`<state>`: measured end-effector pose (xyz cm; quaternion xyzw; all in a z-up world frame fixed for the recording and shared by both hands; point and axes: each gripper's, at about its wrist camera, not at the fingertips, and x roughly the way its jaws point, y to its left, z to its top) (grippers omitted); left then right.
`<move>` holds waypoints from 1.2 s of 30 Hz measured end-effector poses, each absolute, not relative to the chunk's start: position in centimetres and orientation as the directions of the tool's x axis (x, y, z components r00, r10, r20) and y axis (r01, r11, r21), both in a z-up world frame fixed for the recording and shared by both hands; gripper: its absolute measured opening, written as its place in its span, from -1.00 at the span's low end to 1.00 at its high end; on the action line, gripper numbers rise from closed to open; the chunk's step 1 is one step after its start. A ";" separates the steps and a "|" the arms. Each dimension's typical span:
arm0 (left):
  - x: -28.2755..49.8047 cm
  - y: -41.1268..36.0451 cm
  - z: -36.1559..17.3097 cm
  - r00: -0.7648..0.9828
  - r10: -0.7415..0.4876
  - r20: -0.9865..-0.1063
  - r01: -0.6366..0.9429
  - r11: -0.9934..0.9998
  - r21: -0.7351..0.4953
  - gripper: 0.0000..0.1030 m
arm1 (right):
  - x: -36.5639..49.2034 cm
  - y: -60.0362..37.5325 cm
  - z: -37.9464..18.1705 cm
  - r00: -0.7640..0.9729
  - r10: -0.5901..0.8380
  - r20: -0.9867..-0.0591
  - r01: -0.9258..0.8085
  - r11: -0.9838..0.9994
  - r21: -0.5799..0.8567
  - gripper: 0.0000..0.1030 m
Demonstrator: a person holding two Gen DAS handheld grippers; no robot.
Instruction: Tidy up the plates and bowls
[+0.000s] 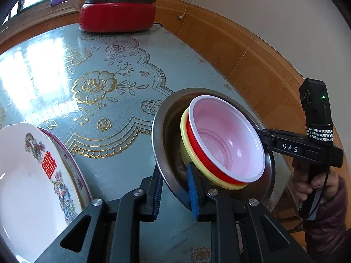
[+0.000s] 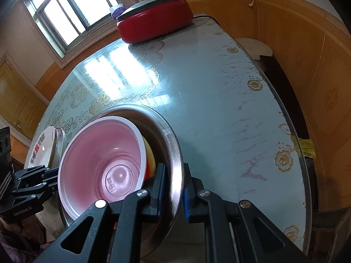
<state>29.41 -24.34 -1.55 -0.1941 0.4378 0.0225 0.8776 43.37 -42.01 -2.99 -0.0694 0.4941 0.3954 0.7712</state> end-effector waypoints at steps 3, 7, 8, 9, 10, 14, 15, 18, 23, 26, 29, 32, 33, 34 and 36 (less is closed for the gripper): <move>29.2 -24.4 -1.5 0.618 -0.128 -0.775 -0.210 0.924 -0.320 -0.57 | 43.4 -41.9 -3.5 0.192 0.540 -0.819 -0.673 0.680 0.291 -0.75; 28.8 -24.6 -1.6 0.629 -0.133 -0.766 -0.208 0.921 -0.331 -0.57 | 42.9 -41.6 -3.5 0.207 0.536 -0.819 -0.680 0.680 0.273 -0.82; 28.6 -24.6 -1.6 0.630 -0.134 -0.765 -0.208 0.920 -0.332 -0.57 | 42.8 -41.7 -3.5 0.211 0.535 -0.818 -0.681 0.681 0.270 -0.82; 28.6 -24.7 -1.6 0.631 -0.134 -0.764 -0.208 0.920 -0.333 -0.57 | 42.8 -41.7 -3.5 0.214 0.536 -0.817 -0.680 0.682 0.270 -0.82; 28.4 -24.6 -1.6 0.633 -0.135 -0.762 -0.208 0.919 -0.335 -0.57 | 42.7 -41.8 -3.5 0.214 0.538 -0.815 -0.679 0.682 0.272 -0.82; 28.0 -24.8 -1.5 0.635 -0.130 -0.761 -0.214 0.918 -0.335 -0.57 | 42.6 -41.8 -3.6 0.211 0.535 -0.818 -0.675 0.685 0.274 -0.84; 27.9 -24.8 -1.5 0.635 -0.128 -0.762 -0.216 0.917 -0.334 -0.57 | 42.6 -41.7 -3.5 0.213 0.536 -0.817 -0.676 0.685 0.273 -0.84; 28.0 -24.7 -1.7 0.635 -0.132 -0.761 -0.218 0.915 -0.340 -0.57 | 42.4 -41.9 -3.4 0.214 0.545 -0.811 -0.678 0.681 0.278 -0.85; 28.4 -24.9 -1.6 0.631 -0.118 -0.767 -0.222 0.920 -0.324 -0.58 | 42.0 -42.1 -3.5 0.209 0.549 -0.809 -0.687 0.672 0.277 -0.86; 28.3 -25.8 -0.9 0.642 -0.093 -0.761 -0.197 0.939 -0.281 -0.57 | 41.6 -42.3 -3.7 0.215 0.541 -0.813 -0.683 0.678 0.270 -0.91; 28.4 -26.1 -0.7 0.639 -0.085 -0.765 -0.185 0.948 -0.259 -0.58 | 41.6 -42.7 -3.8 0.216 0.555 -0.804 -0.677 0.678 0.286 -0.91; 28.1 -25.7 -0.7 0.642 -0.096 -0.760 -0.189 0.942 -0.278 -0.57 | 41.4 -43.0 -3.6 0.209 0.571 -0.794 -0.670 0.675 0.309 -0.92; 27.9 -25.6 -0.4 0.652 -0.095 -0.752 -0.186 0.942 -0.280 -0.58 | 41.2 -43.0 -3.4 0.207 0.579 -0.789 -0.671 0.671 0.316 -0.92; 27.7 -25.5 -0.1 0.661 -0.095 -0.745 -0.183 0.941 -0.283 -0.58 | 41.1 -43.0 -3.0 0.213 0.581 -0.786 -0.674 0.669 0.313 -0.92; 27.4 -25.3 0.4 0.672 -0.082 -0.736 -0.189 0.942 -0.278 -0.58 | 40.7 -42.7 -2.2 0.223 0.589 -0.776 -0.683 0.663 0.307 -0.92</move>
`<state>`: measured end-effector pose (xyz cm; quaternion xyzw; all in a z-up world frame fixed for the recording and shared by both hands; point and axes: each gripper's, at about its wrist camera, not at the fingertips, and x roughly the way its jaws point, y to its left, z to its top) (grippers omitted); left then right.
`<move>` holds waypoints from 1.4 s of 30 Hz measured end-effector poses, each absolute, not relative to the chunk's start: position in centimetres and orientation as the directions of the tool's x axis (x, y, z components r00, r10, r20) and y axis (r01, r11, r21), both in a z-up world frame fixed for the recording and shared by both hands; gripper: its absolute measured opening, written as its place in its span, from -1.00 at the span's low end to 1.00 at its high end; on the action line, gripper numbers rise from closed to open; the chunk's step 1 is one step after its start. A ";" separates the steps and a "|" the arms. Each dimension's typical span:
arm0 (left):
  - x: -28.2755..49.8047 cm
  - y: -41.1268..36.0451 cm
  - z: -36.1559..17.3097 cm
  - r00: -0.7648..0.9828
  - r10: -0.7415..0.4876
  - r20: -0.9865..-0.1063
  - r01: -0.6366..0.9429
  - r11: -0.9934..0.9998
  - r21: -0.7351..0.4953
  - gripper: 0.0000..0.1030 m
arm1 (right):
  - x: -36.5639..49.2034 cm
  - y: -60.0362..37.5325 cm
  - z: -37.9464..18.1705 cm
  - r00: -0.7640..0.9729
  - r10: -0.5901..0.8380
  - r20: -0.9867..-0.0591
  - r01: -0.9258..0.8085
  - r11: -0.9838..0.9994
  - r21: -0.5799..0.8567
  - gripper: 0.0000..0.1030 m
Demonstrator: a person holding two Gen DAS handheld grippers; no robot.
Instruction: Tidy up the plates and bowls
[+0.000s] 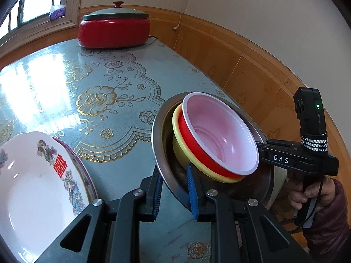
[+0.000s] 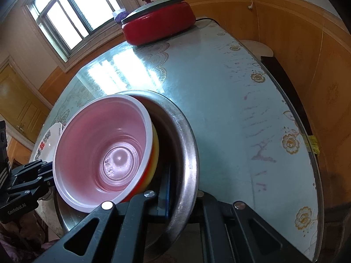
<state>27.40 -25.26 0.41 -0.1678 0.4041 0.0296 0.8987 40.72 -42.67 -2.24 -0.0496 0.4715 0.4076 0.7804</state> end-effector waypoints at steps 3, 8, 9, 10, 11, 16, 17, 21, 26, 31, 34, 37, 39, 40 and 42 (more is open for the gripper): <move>26.8 -24.7 1.3 0.692 -0.062 -0.719 -0.203 0.939 -0.277 -0.59 | 40.1 -42.1 -1.0 0.233 0.607 -0.760 -0.702 0.646 0.301 -0.91; 25.3 -23.6 2.3 0.713 -0.036 -0.701 -0.230 0.931 -0.282 -0.60 | 39.0 -40.6 0.3 0.227 0.629 -0.744 -0.732 0.614 0.296 -0.91; 24.9 -23.3 2.5 0.717 -0.029 -0.696 -0.238 0.929 -0.285 -0.60 | 38.8 -40.3 0.7 0.226 0.634 -0.739 -0.740 0.605 0.293 -0.91; 24.6 -22.9 2.7 0.722 -0.026 -0.692 -0.245 0.925 -0.290 -0.60 | 38.5 -39.8 1.0 0.223 0.641 -0.735 -0.750 0.594 0.291 -0.91; 24.2 -22.5 3.0 0.726 -0.020 -0.687 -0.252 0.923 -0.292 -0.61 | 38.2 -39.3 1.3 0.217 0.649 -0.729 -0.760 0.582 0.291 -0.91; 21.5 -20.0 4.1 0.747 0.022 -0.665 -0.294 0.907 -0.301 -0.63 | 36.6 -36.1 2.7 0.182 0.675 -0.715 -0.813 0.513 0.277 -0.90; 21.0 -19.5 4.3 0.748 0.033 -0.663 -0.306 0.903 -0.300 -0.63 | 36.2 -35.3 2.9 0.171 0.680 -0.713 -0.822 0.498 0.277 -0.90; 18.7 -17.1 5.0 0.751 0.081 -0.655 -0.354 0.887 -0.297 -0.63 | 34.2 -32.1 4.0 0.135 0.695 -0.707 -0.866 0.429 0.256 -0.89; 15.6 -14.6 5.5 0.750 0.141 -0.646 -0.415 0.860 -0.295 -0.64 | 31.8 -28.4 4.6 0.095 0.708 -0.700 -0.896 0.367 0.250 -0.89; 13.0 -12.5 5.2 0.743 0.173 -0.647 -0.458 0.836 -0.302 -0.64 | 29.8 -25.3 4.1 0.047 0.702 -0.710 -0.910 0.324 0.260 -0.89; 11.7 -11.2 4.7 0.734 0.182 -0.654 -0.478 0.822 -0.309 -0.64 | 28.6 -23.7 3.8 0.031 0.695 -0.719 -0.917 0.306 0.257 -0.89; 10.5 -10.1 3.9 0.720 0.185 -0.668 -0.496 0.811 -0.311 -0.64 | 27.7 -22.2 3.2 0.011 0.681 -0.732 -0.918 0.297 0.263 -0.89; 9.9 -9.6 3.2 0.706 0.185 -0.684 -0.509 0.804 -0.307 -0.64 | 27.1 -21.3 2.4 0.003 0.667 -0.745 -0.919 0.296 0.262 -0.89; 9.8 -9.2 2.8 0.699 0.182 -0.692 -0.514 0.800 -0.309 -0.64 | 26.9 -20.9 2.1 0.000 0.658 -0.753 -0.918 0.298 0.261 -0.89; 9.7 -8.6 2.0 0.689 0.167 -0.706 -0.517 0.795 -0.316 -0.64 | 26.6 -20.3 1.2 -0.003 0.643 -0.766 -0.916 0.306 0.260 -0.89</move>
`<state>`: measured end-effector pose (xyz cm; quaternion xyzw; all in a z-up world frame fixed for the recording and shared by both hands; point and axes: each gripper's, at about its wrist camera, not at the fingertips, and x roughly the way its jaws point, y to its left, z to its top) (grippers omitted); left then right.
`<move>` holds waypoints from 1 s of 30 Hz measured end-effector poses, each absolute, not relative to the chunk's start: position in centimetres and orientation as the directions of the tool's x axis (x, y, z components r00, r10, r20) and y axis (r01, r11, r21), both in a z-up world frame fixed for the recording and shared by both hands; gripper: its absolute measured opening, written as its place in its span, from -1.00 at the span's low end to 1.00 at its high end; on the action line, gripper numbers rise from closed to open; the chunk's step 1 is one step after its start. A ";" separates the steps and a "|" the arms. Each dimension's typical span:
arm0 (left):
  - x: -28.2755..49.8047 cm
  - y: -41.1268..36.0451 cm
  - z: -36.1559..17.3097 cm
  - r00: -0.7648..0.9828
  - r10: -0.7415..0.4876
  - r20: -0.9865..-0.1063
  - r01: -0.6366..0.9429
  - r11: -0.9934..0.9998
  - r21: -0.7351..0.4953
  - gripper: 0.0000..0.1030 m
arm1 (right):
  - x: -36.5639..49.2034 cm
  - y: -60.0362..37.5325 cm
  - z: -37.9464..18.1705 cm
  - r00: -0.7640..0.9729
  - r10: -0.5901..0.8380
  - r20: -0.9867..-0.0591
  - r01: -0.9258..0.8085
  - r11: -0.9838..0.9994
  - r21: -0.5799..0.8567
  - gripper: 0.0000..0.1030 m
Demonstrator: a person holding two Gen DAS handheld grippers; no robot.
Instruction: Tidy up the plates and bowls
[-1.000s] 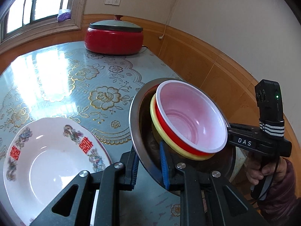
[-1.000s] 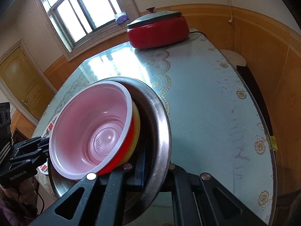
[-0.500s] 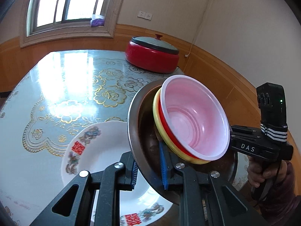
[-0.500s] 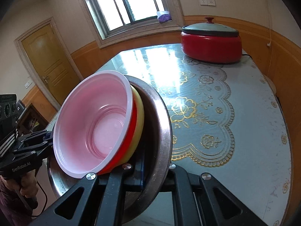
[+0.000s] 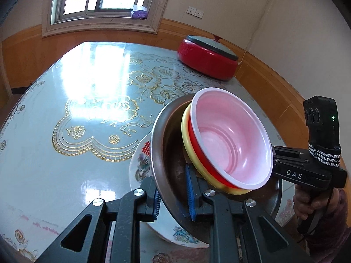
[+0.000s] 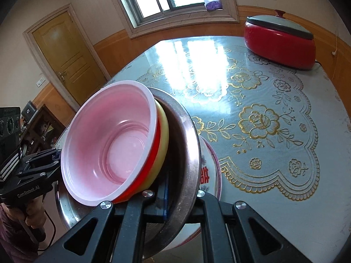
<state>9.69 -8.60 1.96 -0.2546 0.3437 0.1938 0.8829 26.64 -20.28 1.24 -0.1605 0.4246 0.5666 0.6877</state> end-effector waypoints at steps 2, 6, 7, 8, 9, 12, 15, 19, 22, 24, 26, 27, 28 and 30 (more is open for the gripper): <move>9.9 -8.5 1.3 0.678 0.154 -0.719 -0.518 0.795 -0.317 -0.65 | 27.0 -19.5 0.4 0.001 0.626 -0.780 -0.911 0.322 0.256 -0.89; 10.6 -8.1 -0.4 0.655 0.127 -0.745 -0.516 0.795 -0.319 -0.64 | 27.2 -19.2 -1.0 0.014 0.597 -0.802 -0.901 0.355 0.248 -0.89; 10.5 -8.1 -0.7 0.650 0.121 -0.750 -0.516 0.795 -0.319 -0.63 | 27.1 -19.1 -1.2 0.021 0.592 -0.806 -0.900 0.361 0.242 -0.89; 10.5 -8.1 -1.0 0.646 0.116 -0.754 -0.515 0.796 -0.318 -0.63 | 27.1 -19.0 -1.4 0.023 0.588 -0.809 -0.898 0.368 0.242 -0.88; 10.3 -8.2 -1.1 0.647 0.112 -0.754 -0.512 0.797 -0.321 -0.62 | 27.1 -18.9 -1.6 0.020 0.584 -0.812 -0.895 0.373 0.246 -0.88; 10.1 -8.1 -1.1 0.652 0.108 -0.751 -0.504 0.801 -0.322 -0.62 | 27.3 -19.1 -2.3 0.005 0.585 -0.811 -0.880 0.388 0.274 -0.86; 10.3 -8.0 -1.1 0.652 0.112 -0.750 -0.498 0.810 -0.311 -0.62 | 27.3 -19.7 -2.6 0.000 0.598 -0.802 -0.866 0.401 0.299 -0.89; 10.3 -8.1 -1.0 0.654 0.110 -0.749 -0.491 0.815 -0.309 -0.61 | 27.7 -19.9 -2.6 -0.001 0.603 -0.798 -0.855 0.413 0.314 -0.89; 10.3 -7.9 -1.1 0.658 0.083 -0.749 -0.486 0.806 -0.337 -0.60 | 27.7 -20.0 -2.3 0.013 0.603 -0.798 -0.852 0.425 0.307 -0.88; 10.3 -7.9 -1.1 0.660 0.080 -0.747 -0.481 0.808 -0.339 -0.59 | 27.4 -20.3 -2.2 0.018 0.604 -0.797 -0.852 0.426 0.304 -0.87; 10.4 -7.9 -1.1 0.659 0.081 -0.748 -0.480 0.810 -0.336 -0.59 | 27.3 -20.4 -2.1 0.019 0.604 -0.797 -0.850 0.430 0.305 -0.87; 10.5 -7.9 -1.1 0.658 0.083 -0.748 -0.479 0.813 -0.331 -0.58 | 27.3 -20.4 -2.1 0.022 0.603 -0.797 -0.850 0.431 0.303 -0.86; 10.5 -8.0 -1.0 0.658 0.086 -0.748 -0.478 0.816 -0.326 -0.58 | 27.0 -20.6 -2.0 0.025 0.604 -0.797 -0.849 0.433 0.302 -0.86; 10.5 -8.0 -1.0 0.658 0.094 -0.747 -0.479 0.818 -0.319 -0.57 | 27.0 -20.6 -1.9 0.029 0.605 -0.796 -0.848 0.436 0.301 -0.86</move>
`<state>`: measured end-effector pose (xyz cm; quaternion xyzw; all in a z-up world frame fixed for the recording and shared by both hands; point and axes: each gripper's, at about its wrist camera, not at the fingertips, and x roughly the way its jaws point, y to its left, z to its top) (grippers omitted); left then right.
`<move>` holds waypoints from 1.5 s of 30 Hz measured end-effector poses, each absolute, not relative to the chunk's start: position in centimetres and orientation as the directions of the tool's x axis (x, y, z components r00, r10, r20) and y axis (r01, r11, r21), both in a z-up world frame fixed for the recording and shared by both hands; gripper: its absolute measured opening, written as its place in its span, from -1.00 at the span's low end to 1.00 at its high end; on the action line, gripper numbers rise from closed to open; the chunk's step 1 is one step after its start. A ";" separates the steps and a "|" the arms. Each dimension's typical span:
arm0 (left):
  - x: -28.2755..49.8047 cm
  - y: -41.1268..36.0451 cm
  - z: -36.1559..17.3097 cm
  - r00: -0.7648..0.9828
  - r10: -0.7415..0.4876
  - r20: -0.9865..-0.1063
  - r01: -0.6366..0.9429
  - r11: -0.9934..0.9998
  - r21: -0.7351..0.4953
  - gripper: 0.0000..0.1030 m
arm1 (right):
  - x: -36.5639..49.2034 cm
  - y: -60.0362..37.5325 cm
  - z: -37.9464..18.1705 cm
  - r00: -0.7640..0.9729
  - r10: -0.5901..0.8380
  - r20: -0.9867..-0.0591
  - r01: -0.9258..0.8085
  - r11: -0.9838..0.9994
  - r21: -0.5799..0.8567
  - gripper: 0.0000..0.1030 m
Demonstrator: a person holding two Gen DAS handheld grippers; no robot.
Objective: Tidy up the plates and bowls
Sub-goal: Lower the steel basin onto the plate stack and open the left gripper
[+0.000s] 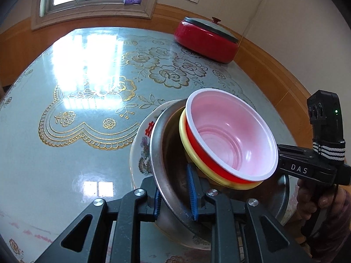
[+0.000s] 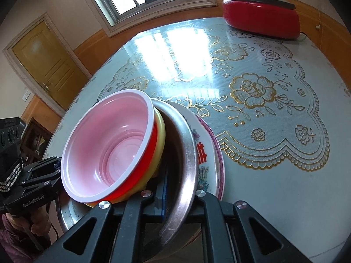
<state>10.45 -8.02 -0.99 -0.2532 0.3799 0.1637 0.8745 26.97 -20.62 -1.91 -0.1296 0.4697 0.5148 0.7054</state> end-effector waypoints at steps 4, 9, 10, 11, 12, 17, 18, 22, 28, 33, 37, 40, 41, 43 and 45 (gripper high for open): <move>10.4 -8.1 -0.9 0.658 0.114 -0.744 -0.485 0.821 -0.303 -0.58 | 26.4 -20.6 -1.0 0.084 0.603 -0.793 -0.862 0.443 0.245 -0.64; 10.4 -8.3 -1.0 0.657 0.111 -0.746 -0.480 0.824 -0.301 -0.57 | 27.1 -21.5 0.0 0.144 0.594 -0.792 -0.848 0.486 0.210 -0.54; 10.4 -8.3 -1.0 0.658 0.109 -0.745 -0.480 0.823 -0.303 -0.57 | 27.1 -21.7 0.1 0.145 0.592 -0.793 -0.846 0.489 0.211 -0.54; 10.3 -8.3 -1.0 0.659 0.111 -0.744 -0.481 0.823 -0.303 -0.57 | 27.1 -22.0 0.2 0.154 0.586 -0.796 -0.844 0.497 0.202 -0.51; 10.3 -8.3 -0.9 0.658 0.113 -0.744 -0.480 0.824 -0.300 -0.56 | 27.0 -22.2 0.3 0.152 0.585 -0.796 -0.845 0.496 0.203 -0.51; 10.3 -8.2 -0.9 0.657 0.117 -0.745 -0.482 0.825 -0.296 -0.56 | 26.5 -23.0 0.1 0.150 0.595 -0.789 -0.838 0.500 0.218 -0.51; 10.3 -8.3 -0.9 0.657 0.120 -0.745 -0.481 0.827 -0.290 -0.56 | 26.4 -23.1 0.1 0.154 0.596 -0.788 -0.836 0.504 0.218 -0.51; 10.4 -8.6 -0.9 0.653 0.136 -0.745 -0.481 0.834 -0.270 -0.55 | 26.2 -23.2 0.1 0.168 0.600 -0.782 -0.832 0.512 0.214 -0.51; 10.3 -8.5 -0.9 0.654 0.137 -0.744 -0.474 0.840 -0.262 -0.52 | 25.6 -23.4 0.2 0.196 0.595 -0.779 -0.814 0.542 0.209 -0.52; 10.4 -8.6 -0.9 0.654 0.128 -0.745 -0.458 0.851 -0.257 -0.48 | 25.6 -23.7 0.3 0.217 0.597 -0.772 -0.770 0.591 0.240 -0.52; 10.3 -8.4 -0.7 0.662 0.114 -0.741 -0.436 0.862 -0.258 -0.44 | 25.7 -24.4 0.2 0.220 0.603 -0.767 -0.723 0.629 0.286 -0.51; 9.9 -7.9 -0.7 0.675 0.097 -0.732 -0.423 0.863 -0.276 -0.45 | 25.3 -25.1 0.5 0.240 0.617 -0.750 -0.706 0.641 0.302 -0.51; 9.7 -7.7 -0.6 0.679 0.093 -0.728 -0.421 0.862 -0.283 -0.45 | 25.3 -25.4 0.7 0.250 0.621 -0.743 -0.696 0.649 0.307 -0.50; 9.5 -7.3 -0.5 0.687 0.082 -0.722 -0.411 0.863 -0.293 -0.44 | 25.1 -26.0 1.0 0.264 0.630 -0.731 -0.678 0.660 0.324 -0.49; 9.0 -6.9 -0.3 0.699 0.072 -0.711 -0.399 0.865 -0.305 -0.44 | 24.7 -26.6 1.2 0.276 0.633 -0.724 -0.665 0.669 0.331 -0.48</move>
